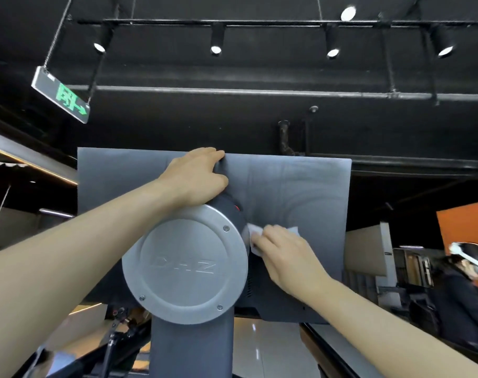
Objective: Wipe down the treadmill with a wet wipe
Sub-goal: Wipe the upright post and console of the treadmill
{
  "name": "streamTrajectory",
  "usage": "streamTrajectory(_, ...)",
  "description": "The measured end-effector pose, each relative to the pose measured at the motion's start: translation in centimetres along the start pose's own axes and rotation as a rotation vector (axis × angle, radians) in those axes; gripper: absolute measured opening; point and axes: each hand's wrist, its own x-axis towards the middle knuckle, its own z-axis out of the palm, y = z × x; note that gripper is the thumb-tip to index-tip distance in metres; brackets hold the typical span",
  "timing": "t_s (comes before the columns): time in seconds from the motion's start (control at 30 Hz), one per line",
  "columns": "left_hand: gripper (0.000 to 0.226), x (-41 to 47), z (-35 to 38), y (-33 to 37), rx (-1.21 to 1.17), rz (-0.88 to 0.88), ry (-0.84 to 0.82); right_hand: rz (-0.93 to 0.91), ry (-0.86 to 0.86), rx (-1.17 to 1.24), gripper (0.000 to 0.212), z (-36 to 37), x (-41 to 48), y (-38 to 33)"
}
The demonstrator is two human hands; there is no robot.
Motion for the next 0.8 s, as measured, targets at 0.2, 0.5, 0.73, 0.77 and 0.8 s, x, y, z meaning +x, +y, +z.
streamTrajectory(0.2, 0.062, 0.4, 0.2, -0.4, 0.010, 0.018, 0.002, 0.050, 0.067, -0.064, 0.023, -3.0, 7.4, 3.2)
streamTrajectory(0.5, 0.053, 0.3, 0.3, -0.5, 0.031, 0.012, 0.012, 0.129, 0.007, 0.032, 0.015, -0.4, 1.2, -0.7)
streamTrajectory(0.73, 0.062, 0.2, 0.0, 2.0, 0.135, 0.088, -0.030, 0.161, 0.002, -0.146, 0.028, -3.6, 3.2, 5.7)
streamTrajectory(0.77, 0.066, 0.4, 0.2, 3.0, 0.159, 0.122, -0.044, 0.279, 0.066, -0.166, 0.023, -4.9, 4.9, 7.4)
streamTrajectory(0.8, 0.067, 0.7, 0.5, 3.9, 0.183, 0.148, -0.066, 0.349, 0.122, -0.152, 0.020, -5.8, 6.1, 8.6)
